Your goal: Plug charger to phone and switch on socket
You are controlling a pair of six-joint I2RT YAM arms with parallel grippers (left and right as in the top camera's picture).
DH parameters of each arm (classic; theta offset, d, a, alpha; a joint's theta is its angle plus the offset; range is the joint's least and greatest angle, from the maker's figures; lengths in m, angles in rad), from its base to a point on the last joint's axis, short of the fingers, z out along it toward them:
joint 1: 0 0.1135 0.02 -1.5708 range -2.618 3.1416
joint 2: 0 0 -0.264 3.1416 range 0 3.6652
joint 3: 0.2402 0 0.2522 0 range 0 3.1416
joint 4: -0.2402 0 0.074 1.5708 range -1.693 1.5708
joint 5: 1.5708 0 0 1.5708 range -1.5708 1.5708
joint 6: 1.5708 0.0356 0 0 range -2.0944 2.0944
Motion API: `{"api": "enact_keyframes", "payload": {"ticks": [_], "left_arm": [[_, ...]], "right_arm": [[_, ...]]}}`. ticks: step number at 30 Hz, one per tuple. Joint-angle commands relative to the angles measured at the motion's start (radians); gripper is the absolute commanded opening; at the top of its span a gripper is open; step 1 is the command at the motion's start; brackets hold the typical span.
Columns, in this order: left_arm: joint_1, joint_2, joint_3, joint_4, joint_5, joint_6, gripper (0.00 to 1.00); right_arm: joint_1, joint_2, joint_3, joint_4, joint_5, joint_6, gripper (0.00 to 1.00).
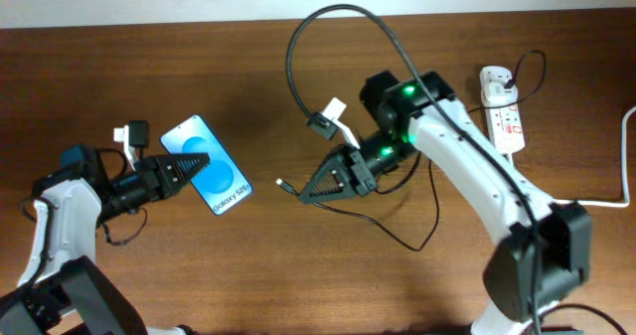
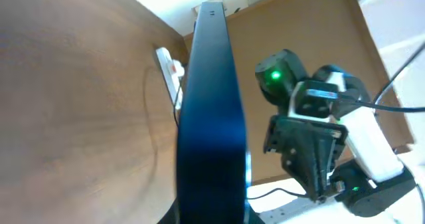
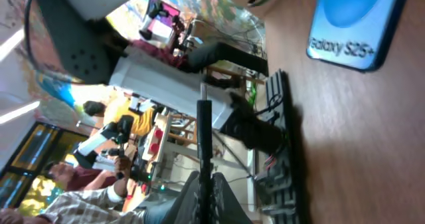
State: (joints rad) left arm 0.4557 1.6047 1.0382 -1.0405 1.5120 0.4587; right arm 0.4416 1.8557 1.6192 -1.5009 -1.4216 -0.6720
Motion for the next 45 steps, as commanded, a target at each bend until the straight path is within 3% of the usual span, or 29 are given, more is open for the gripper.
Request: {"api": "enact_keyframes", "payload": {"ticks": [1, 4, 6, 8, 10, 12, 16, 20, 24, 31, 45], "left_arm": [[0.003, 0.002, 0.105, 0.090, 0.062, -0.128, 0.00], [0.003, 0.002, 0.146, 0.356, 0.060, -0.392, 0.00], [-0.007, 0.002, 0.146, 0.522, -0.091, -0.659, 0.00], [-0.040, 0.002, 0.146, 0.667, -0.251, -0.962, 0.00], [-0.106, 0.002, 0.146, 0.934, -0.280, -1.233, 0.00], [-0.155, 0.002, 0.146, 1.016, -0.354, -1.384, 0.00], [-0.191, 0.002, 0.146, 1.077, -0.374, -1.417, 0.00], [-0.132, 0.002, 0.146, 1.078, -0.282, -1.416, 0.00], [-0.068, 0.002, 0.146, 1.115, -0.183, -1.410, 0.00], [-0.069, 0.002, 0.146, 1.115, -0.172, -1.412, 0.00], [-0.069, 0.002, 0.146, 1.115, -0.165, -1.412, 0.00]], "right_arm": [[0.005, 0.085, -0.005, 0.060, -0.053, 0.068, 0.05], [0.006, 0.132, -0.005, 0.177, -0.118, 0.112, 0.04], [0.011, 0.135, -0.005, 0.288, -0.129, 0.179, 0.05], [0.027, 0.144, -0.005, 0.432, -0.127, 0.342, 0.04], [0.051, 0.150, -0.005, 0.676, -0.016, 0.621, 0.04], [0.068, 0.150, -0.005, 0.822, 0.099, 0.838, 0.05], [0.083, 0.150, -0.005, 0.907, 0.095, 0.938, 0.04], [0.055, 0.150, -0.005, 0.928, 0.076, 1.061, 0.04], [0.040, 0.150, -0.005, 1.041, 0.000, 1.147, 0.04], [0.065, 0.169, -0.005, 1.257, 0.064, 1.424, 0.04], [0.103, 0.176, -0.005, 1.372, 0.053, 1.527, 0.04]]}}
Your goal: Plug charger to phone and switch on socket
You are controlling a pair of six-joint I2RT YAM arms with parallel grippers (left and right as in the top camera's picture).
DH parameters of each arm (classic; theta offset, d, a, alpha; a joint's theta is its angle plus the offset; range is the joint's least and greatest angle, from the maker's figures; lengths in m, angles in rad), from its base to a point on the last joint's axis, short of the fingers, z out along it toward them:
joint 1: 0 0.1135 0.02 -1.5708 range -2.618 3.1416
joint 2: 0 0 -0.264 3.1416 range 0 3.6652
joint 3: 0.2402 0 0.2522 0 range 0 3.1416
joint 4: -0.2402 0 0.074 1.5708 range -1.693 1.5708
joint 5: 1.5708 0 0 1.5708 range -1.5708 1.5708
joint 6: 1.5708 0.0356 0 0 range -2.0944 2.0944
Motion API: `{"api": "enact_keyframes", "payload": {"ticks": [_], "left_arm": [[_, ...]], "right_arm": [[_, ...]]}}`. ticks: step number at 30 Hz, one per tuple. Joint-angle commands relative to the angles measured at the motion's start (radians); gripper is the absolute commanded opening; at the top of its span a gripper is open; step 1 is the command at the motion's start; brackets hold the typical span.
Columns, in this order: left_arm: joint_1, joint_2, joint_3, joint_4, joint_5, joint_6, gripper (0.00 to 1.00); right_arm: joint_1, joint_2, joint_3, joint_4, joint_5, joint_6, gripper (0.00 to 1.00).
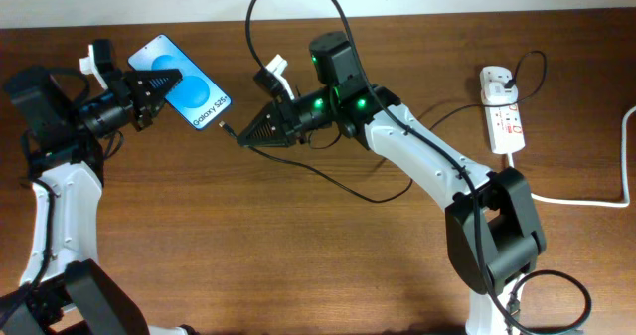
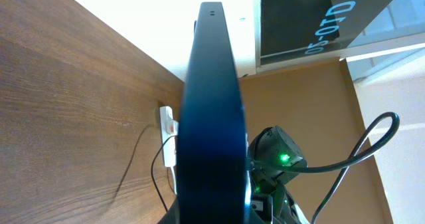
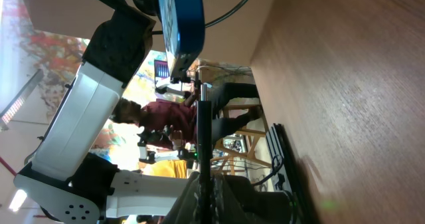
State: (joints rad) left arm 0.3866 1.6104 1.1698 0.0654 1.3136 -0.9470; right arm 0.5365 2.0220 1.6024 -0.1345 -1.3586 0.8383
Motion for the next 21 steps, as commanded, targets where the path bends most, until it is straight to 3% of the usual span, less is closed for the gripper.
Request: {"api": "enact_keyframes", "payload": {"ticks": [1, 21], "left_arm": [[0.001, -0.004, 0.015, 0.009, 0.033, -0.006, 0.00], [0.000, -0.004, 0.014, 0.008, 0.034, -0.006, 0.00]], "right_arm": [[0.007, 0.010, 0.011, 0.007, -0.022, 0.017, 0.04], [0.006, 0.010, 0.012, 0.109, -0.007, 0.049, 0.04]]}}
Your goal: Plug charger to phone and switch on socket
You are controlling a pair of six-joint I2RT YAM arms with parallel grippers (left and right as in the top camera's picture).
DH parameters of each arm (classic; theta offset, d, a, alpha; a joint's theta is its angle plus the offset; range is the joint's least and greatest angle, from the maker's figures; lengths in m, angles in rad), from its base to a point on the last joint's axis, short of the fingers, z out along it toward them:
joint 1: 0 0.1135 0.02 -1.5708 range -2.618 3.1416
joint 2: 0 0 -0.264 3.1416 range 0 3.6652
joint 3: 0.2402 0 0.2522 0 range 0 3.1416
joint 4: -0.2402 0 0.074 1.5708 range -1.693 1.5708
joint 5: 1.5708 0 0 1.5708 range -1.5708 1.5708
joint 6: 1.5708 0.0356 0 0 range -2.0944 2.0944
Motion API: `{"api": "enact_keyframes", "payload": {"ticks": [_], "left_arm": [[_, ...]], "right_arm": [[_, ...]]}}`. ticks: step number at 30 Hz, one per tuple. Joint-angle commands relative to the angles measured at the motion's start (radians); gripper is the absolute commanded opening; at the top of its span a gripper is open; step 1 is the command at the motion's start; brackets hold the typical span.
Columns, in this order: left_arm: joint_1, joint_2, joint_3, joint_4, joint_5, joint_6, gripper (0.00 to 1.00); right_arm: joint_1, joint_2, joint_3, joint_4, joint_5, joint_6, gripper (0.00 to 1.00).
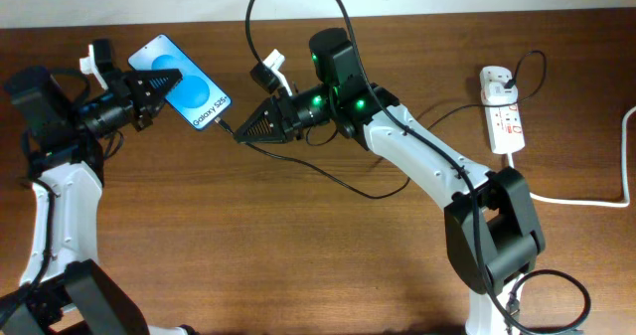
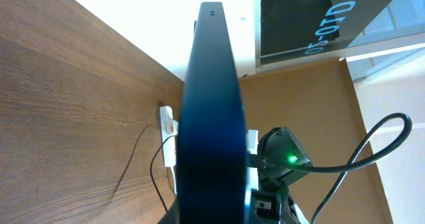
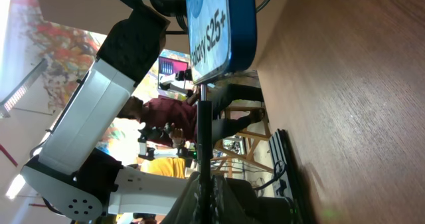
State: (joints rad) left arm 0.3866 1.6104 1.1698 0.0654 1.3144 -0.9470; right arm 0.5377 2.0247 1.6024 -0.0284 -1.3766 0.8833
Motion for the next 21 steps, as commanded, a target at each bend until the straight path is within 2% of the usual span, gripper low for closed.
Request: {"api": "enact_keyframes", "payload": {"ticks": [1, 21], "left_arm": [[0.000, -0.004, 0.014, 0.008, 0.034, -0.006, 0.00], [0.000, -0.004, 0.014, 0.008, 0.053, -0.006, 0.00]], "right_arm": [[0.005, 0.007, 0.011, 0.003, 0.014, 0.032, 0.04], [0.005, 0.007, 0.011, 0.005, 0.074, 0.042, 0.04]]}}
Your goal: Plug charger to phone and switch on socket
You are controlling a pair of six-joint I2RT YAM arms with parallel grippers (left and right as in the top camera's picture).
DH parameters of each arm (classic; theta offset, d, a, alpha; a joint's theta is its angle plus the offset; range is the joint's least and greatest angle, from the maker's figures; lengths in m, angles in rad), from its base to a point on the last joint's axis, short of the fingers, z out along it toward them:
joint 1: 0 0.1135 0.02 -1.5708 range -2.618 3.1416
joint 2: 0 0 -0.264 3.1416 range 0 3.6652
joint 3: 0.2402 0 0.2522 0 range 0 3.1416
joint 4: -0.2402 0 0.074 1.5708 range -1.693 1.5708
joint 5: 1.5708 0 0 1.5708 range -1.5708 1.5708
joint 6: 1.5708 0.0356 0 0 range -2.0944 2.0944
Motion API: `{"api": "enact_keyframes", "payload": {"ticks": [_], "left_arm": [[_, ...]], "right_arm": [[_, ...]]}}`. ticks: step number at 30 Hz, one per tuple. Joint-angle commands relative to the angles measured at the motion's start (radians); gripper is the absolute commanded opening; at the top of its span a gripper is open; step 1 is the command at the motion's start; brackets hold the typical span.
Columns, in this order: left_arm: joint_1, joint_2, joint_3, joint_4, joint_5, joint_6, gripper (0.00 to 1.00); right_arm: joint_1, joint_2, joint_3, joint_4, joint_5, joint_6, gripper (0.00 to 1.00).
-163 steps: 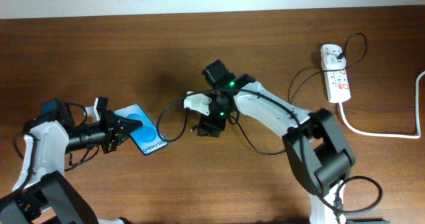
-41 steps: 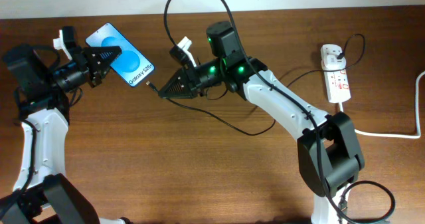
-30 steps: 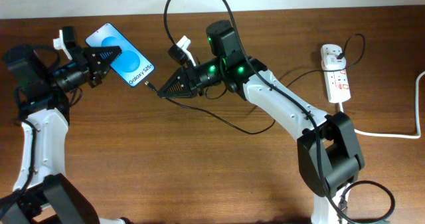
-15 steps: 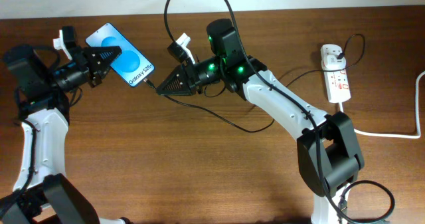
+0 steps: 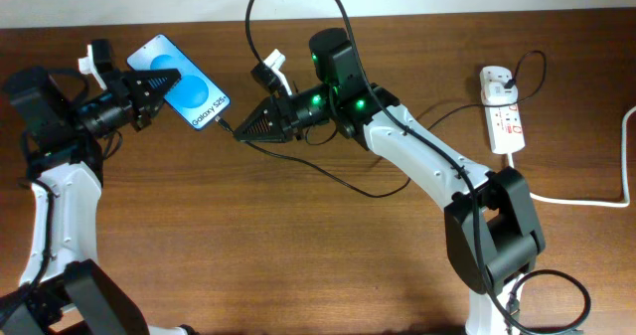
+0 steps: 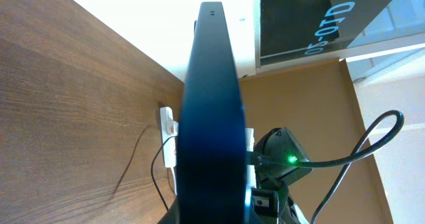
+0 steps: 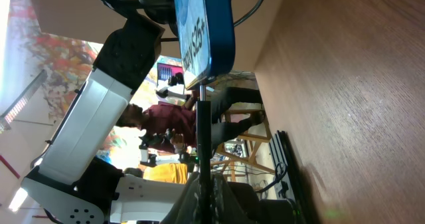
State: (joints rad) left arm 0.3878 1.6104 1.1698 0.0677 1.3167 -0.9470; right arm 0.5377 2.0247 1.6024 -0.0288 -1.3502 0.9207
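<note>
The blue phone (image 5: 189, 94) is held off the table at the back left, and my left gripper (image 5: 171, 80) is shut on it. In the left wrist view the phone (image 6: 212, 104) stands edge-on and hides the left gripper's jaws. My right gripper (image 5: 245, 132) is shut on the black charger cable (image 5: 298, 17) just behind its plug (image 5: 228, 127). The plug (image 7: 202, 117) points at the phone's bottom edge (image 7: 207, 64). Its tip is at that edge, but whether it is inside the port is hidden. The white socket strip (image 5: 503, 118) lies at the far right.
A white adapter (image 5: 496, 80) sits plugged in at the strip's far end. A white lead (image 5: 596, 202) runs off the right edge. The black cable loops over the table's middle (image 5: 368, 191). The right arm (image 5: 437, 166) spans the table's centre.
In the right wrist view the phone has turned more edge-on and the plug tip now lines up with its bottom edge. From overhead both arms look almost unmoved.
First my left gripper held the phone low at the left and my right gripper held the cable plug at mid-table. Then both were at the back left with the plug near the phone's lower end. Since then the gap has closed to the phone's bottom edge.
</note>
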Motion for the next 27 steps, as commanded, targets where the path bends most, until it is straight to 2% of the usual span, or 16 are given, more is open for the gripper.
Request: {"api": "enact_keyframes", "payload": {"ticks": [1, 6, 15, 23, 27], "left_arm": [[-0.001, -0.004, 0.014, 0.006, 0.053, -0.006, 0.00], [-0.001, -0.004, 0.014, 0.006, 0.066, -0.006, 0.00], [-0.002, -0.004, 0.014, 0.006, 0.079, -0.006, 0.00], [-0.002, -0.004, 0.014, 0.002, 0.083, -0.006, 0.00], [-0.002, -0.004, 0.014, 0.003, 0.150, 0.022, 0.00]], "right_arm": [[0.005, 0.007, 0.012, 0.011, 0.047, 0.005, 0.04], [0.004, 0.007, 0.012, 0.038, 0.063, 0.006, 0.04], [0.001, 0.009, 0.011, 0.045, 0.164, 0.105, 0.04], [0.014, 0.009, 0.012, 0.047, 0.245, 0.108, 0.04], [0.003, 0.009, 0.012, 0.109, 0.267, 0.105, 0.04]]}}
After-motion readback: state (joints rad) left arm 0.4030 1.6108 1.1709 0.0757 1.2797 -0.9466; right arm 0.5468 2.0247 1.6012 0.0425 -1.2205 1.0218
